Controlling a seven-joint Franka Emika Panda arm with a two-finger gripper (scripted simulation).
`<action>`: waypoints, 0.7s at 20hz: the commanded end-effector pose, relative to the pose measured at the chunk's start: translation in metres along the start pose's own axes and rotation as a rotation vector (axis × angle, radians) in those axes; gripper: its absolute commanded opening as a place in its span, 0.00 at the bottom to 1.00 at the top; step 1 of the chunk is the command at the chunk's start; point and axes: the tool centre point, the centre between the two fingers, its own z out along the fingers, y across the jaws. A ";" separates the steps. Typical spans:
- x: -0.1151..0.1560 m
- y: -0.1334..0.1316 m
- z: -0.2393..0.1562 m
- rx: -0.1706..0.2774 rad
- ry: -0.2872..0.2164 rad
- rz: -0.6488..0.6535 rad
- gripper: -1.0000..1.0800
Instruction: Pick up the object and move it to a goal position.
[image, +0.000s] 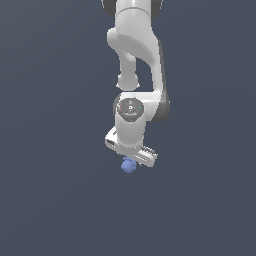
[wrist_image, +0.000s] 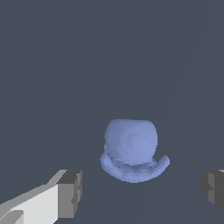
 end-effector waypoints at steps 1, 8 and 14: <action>0.003 0.001 0.003 -0.001 0.002 0.025 0.96; 0.004 0.001 0.006 -0.002 0.002 0.033 0.96; 0.004 0.001 0.029 -0.002 0.002 0.036 0.96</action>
